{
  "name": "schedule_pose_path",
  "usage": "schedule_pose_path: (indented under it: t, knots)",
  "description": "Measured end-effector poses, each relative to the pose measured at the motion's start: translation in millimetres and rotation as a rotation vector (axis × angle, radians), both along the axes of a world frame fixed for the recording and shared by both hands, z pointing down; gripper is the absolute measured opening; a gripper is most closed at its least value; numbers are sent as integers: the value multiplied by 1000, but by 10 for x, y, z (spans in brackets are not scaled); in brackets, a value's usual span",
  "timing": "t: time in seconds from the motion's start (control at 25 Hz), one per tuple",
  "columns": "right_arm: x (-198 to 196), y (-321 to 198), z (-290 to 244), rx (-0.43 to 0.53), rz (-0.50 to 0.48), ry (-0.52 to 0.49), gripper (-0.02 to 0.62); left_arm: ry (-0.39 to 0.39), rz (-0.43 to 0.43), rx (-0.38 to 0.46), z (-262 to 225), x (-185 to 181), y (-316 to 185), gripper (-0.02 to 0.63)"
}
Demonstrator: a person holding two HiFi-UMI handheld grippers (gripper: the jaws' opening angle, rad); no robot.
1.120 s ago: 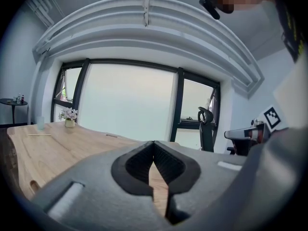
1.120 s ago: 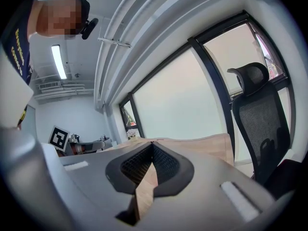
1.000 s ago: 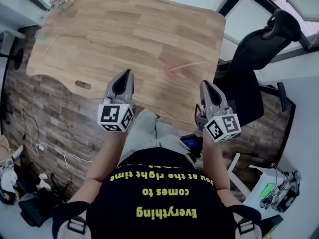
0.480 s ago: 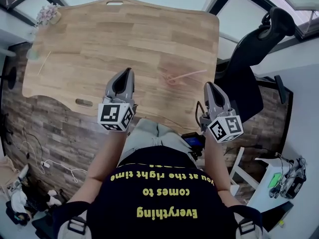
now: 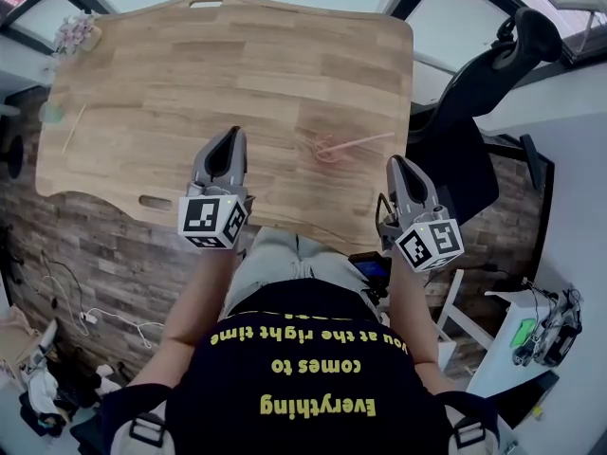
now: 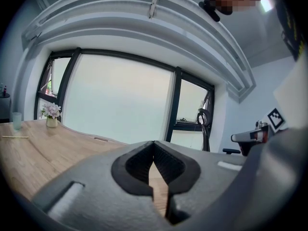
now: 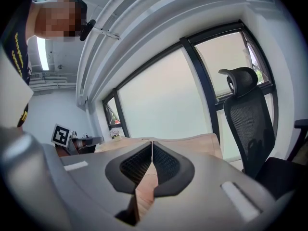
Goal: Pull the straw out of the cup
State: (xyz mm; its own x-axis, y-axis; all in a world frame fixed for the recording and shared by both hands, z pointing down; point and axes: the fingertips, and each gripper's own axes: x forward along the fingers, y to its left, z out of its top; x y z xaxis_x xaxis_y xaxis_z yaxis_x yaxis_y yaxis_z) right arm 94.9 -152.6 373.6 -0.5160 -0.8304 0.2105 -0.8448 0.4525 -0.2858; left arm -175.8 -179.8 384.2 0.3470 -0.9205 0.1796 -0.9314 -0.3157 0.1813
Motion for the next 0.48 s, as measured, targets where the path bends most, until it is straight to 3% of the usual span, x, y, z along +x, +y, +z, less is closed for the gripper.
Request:
schedule_pose_path:
  t: [0.48]
  knots:
    - [-117,-7,6,-15,-103,-19,29,-9,-9,-2,-50,213,115,0]
